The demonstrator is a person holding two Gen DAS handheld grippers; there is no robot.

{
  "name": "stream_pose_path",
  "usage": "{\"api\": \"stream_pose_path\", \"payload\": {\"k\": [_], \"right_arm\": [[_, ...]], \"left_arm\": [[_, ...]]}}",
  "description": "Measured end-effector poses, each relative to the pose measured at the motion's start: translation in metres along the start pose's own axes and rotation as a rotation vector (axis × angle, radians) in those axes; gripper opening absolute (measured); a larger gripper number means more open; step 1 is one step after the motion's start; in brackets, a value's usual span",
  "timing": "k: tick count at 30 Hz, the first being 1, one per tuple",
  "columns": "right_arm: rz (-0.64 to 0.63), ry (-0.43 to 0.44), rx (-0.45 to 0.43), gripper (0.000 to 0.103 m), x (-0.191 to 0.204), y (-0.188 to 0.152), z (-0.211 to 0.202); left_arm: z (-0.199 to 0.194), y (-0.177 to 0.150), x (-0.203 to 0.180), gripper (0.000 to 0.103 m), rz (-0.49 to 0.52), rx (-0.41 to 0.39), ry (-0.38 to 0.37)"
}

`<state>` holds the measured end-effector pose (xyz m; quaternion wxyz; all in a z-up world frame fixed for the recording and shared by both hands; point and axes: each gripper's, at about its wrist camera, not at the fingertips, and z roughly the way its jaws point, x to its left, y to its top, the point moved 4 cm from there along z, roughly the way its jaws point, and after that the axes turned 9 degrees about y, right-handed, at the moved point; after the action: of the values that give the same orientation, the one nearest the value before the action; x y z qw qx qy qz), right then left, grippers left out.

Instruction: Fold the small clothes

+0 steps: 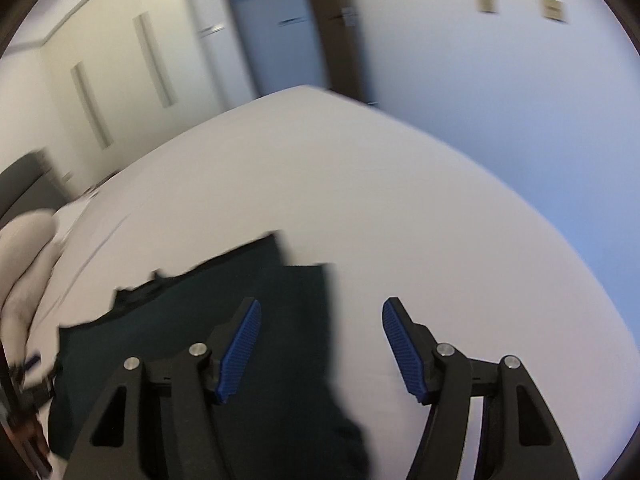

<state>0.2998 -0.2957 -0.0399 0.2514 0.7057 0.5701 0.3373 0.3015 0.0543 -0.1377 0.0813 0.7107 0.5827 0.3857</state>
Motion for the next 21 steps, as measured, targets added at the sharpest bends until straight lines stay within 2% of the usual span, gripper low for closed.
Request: {"api": "stream_pose_path", "payload": {"k": [2,6,9,14,16,18,19,20,21], "right_arm": [[0.03,-0.012,0.004,0.066,-0.015,-0.003,-0.004],[0.018,0.004,0.03,0.066,-0.019,-0.01,-0.005],[-0.014,0.113,0.025,0.066,-0.002,-0.012,-0.003],[-0.107,0.387,0.109,0.066,0.054,-0.029,0.014],[-0.08,0.4,0.171,0.066,0.056,-0.044,0.035],[-0.054,0.36,0.213,0.059,0.043,-0.058,0.048],[-0.05,0.345,0.195,0.045,0.033,-0.065,0.048],[-0.041,0.347,0.179,0.04,0.026,-0.066,0.044],[-0.016,0.354,0.165,0.04,0.017,-0.068,0.039]], "left_arm": [[0.008,-0.013,-0.005,0.074,-0.015,0.006,-0.008],[0.006,-0.02,-0.007,0.074,-0.042,-0.001,-0.015],[0.005,-0.021,-0.011,0.074,-0.037,-0.01,-0.001],[0.002,-0.027,-0.008,0.074,-0.065,-0.029,-0.002],[0.0,-0.03,-0.007,0.075,-0.074,-0.032,-0.01],[0.005,-0.03,0.004,0.075,-0.091,-0.024,-0.025],[0.006,-0.029,0.009,0.075,-0.099,-0.02,-0.032],[0.004,-0.032,0.011,0.075,-0.11,-0.017,-0.04],[0.003,-0.035,0.015,0.075,-0.121,-0.014,-0.048]]}}
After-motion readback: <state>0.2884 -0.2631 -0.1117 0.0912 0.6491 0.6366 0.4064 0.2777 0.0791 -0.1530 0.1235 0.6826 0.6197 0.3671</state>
